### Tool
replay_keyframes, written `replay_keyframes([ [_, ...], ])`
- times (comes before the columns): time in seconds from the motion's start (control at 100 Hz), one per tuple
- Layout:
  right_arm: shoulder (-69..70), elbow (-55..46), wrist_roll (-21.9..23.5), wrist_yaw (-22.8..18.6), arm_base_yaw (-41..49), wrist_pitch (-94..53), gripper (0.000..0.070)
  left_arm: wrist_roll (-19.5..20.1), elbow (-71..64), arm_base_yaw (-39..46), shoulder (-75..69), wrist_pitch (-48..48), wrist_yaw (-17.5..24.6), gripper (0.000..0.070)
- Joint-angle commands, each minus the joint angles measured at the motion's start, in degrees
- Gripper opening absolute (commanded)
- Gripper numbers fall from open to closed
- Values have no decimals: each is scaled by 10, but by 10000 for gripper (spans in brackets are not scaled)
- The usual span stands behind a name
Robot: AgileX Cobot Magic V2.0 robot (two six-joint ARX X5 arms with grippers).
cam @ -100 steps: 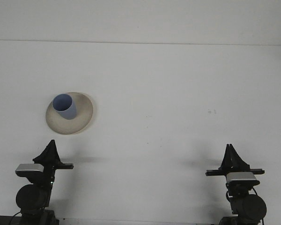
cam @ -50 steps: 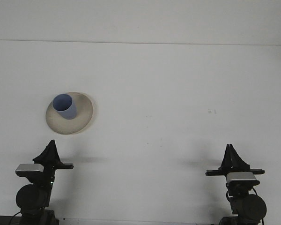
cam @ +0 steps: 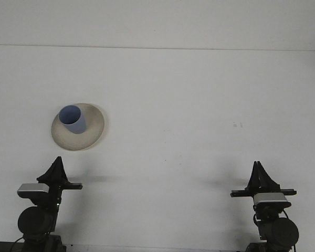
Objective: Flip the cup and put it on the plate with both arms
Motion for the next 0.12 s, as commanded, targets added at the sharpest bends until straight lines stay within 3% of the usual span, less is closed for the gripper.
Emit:
replay_keyframes([
  [0.0,0,-1,2,1,0,5,44,0,-11,0,-1,6,-3,11],
  [0.11,0,-1,2,1,0,5,44,0,-11,0,-1,5,-3,11],
])
